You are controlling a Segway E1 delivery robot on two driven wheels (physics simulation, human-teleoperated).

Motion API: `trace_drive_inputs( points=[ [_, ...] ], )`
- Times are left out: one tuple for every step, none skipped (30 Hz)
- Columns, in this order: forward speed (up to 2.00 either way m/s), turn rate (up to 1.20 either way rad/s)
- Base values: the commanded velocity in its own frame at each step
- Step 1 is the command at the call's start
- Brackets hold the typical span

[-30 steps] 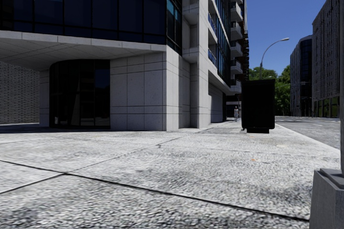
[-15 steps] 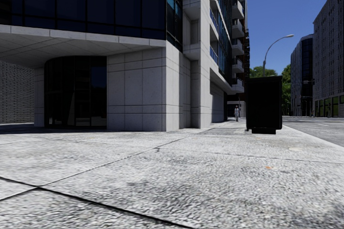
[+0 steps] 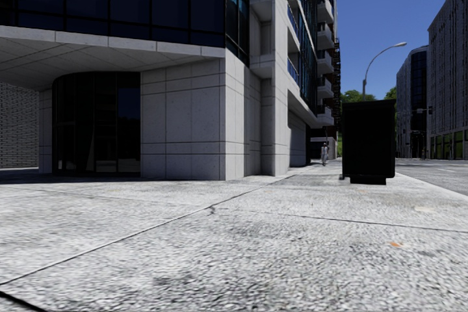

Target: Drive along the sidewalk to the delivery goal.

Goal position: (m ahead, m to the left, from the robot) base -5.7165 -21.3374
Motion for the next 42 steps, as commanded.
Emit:
trace_drive_inputs(
  points=[
    [1.01,0.0],
    [1.01,0.0],
    [1.01,0.0],
    [1.01,0.0],
    [1.01,0.0],
    [1.01,0.0],
    [1.01,0.0],
    [1.01,0.0],
    [1.01,0.0],
    [1.01,0.0],
    [1.01,0.0],
    [1.01,0.0],
    [1.01,0.0],
    [1.01,0.0],
    [1.01,0.0],
    [1.01,0.0],
    [1.01,0.0],
    [1.01,0.0],
    [1.01,0.0],
    [1.01,0.0],
    [1.01,0.0],
    [1.01,0.0],
    [1.01,0.0],
    [1.01,0.0],
    [1.01,0.0],
    [1.01,0.0],
    [1.01,0.0],
    [1.01,0.0],
    [1.01,0.0],
    [1.0,0.0],
    [1.0,0.0],
    [1.0,0.0],
    [1.0,-0.01],
    [1.0,-0.23],
    [1.0,-0.23],
    [1.0,-0.49],
    [1.0,-0.61],
    [1.03,-0.7],
    [1.22,-0.76],
    [1.22,-0.76],
    [1.37,-0.76],
    [1.55,-0.03]
  ],
)
